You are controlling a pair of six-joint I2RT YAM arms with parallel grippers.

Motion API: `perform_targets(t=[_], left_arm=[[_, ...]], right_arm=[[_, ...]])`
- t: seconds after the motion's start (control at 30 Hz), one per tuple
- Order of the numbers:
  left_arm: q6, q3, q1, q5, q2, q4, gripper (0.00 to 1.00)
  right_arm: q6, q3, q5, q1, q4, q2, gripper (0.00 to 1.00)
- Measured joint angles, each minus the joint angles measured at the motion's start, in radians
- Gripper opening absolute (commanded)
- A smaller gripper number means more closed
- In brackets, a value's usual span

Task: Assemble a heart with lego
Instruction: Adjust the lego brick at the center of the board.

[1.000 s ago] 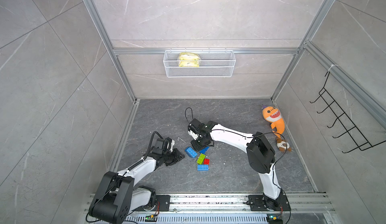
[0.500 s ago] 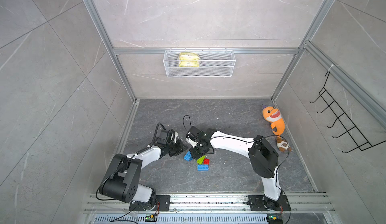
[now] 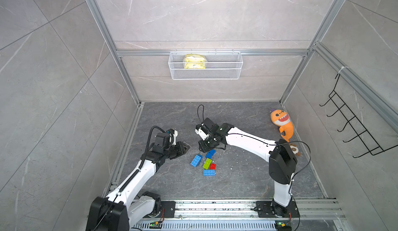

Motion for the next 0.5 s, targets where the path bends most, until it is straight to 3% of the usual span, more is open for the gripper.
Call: perform_targets(t=[0.1, 0.33, 0.5], left_arm=[[0.011, 0.001, -0.068, 0.033, -0.035, -0.055, 0.27], [-0.025, -0.002, -0.324, 0.037, -0.029, -0.115, 0.24], [-0.075, -0.042, -0.398, 0.002, 0.030, -0.064, 0.24]], right_arm=[[-0.011, 0.075, -0.050, -0.019, 0.005, 0.075, 0.35], [-0.032, 0.169, -0.148, -0.039, 0.006, 0.201, 0.34], [-0.039, 0.172, -0.175, -0.044, 0.005, 0.217, 0.34]])
